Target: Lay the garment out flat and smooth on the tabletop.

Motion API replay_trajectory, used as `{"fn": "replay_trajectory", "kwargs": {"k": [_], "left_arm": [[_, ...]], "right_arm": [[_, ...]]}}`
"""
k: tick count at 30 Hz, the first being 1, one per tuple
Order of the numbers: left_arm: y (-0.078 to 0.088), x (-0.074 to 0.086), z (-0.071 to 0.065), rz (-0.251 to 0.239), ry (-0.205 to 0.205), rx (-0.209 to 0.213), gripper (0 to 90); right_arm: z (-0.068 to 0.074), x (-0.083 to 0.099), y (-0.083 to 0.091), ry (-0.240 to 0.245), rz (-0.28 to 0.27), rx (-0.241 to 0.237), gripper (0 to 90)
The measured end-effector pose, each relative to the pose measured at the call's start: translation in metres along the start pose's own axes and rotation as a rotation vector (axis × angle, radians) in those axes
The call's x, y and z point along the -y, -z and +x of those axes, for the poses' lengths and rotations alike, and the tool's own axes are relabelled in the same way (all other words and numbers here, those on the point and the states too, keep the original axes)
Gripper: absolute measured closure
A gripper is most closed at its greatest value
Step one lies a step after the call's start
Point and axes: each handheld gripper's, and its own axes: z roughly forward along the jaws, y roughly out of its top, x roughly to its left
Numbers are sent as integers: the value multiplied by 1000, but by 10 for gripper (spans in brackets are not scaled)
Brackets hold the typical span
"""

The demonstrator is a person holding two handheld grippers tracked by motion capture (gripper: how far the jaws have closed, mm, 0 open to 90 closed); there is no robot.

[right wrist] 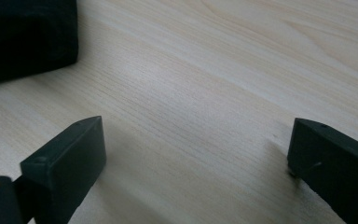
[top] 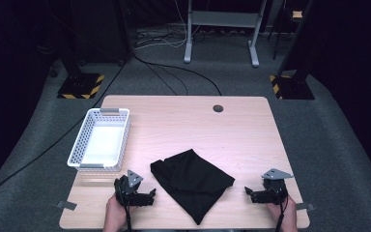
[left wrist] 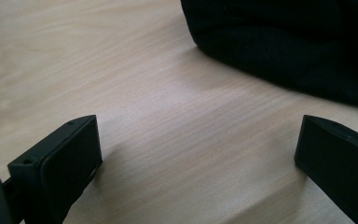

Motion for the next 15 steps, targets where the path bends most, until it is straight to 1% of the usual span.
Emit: {"fn": "replay_trajectory", "kwargs": {"k": [1,2,3,4,5,6,7,8,9,10,11,12,13,14,15], "left_arm": [[0,0,0,0,0,0,0],[2,0,-1,-24,-4,2,0],[7,-3,-2,-67,1,17,0],[10,-6,-1,-85,-4,27,0],[12,-9,-1,-107,-6,34,0],[12,-9,-1,-107,-6,34,0],[13,-14,-1,-119,-3,41,0],[14,-23,-1,-144,-9,54,0],[14,-23,-1,-144,-9,54,0],[13,-28,-3,-156,-11,62,0],[9,-38,-7,-167,-28,83,0],[9,-38,-7,-167,-28,83,0],[5,-43,-9,-167,-33,91,0],[-4,-52,-14,-163,-51,106,0],[-9,-55,-17,-151,-59,114,0]], "right_arm": [[0,0,0,0,0,0,28],[0,-1,0,-6,12,-2,21],[0,-2,0,-10,17,1,21],[1,-2,0,-15,18,4,21],[2,-3,0,-24,10,0,22],[3,-5,1,-37,-4,-14,24],[6,-8,2,-46,-18,-26,27],[10,-11,3,-47,-30,-29,28],[15,-17,5,-39,-46,-32,31],[20,-23,6,-30,-61,-37,33],[26,-30,7,-18,-71,-46,34],[33,-38,7,-6,-78,-50,34],[39,-46,6,6,-84,-58,36],[45,-54,4,15,-89,-66,37],[51,-61,1,22,-94,-73,37]]}}
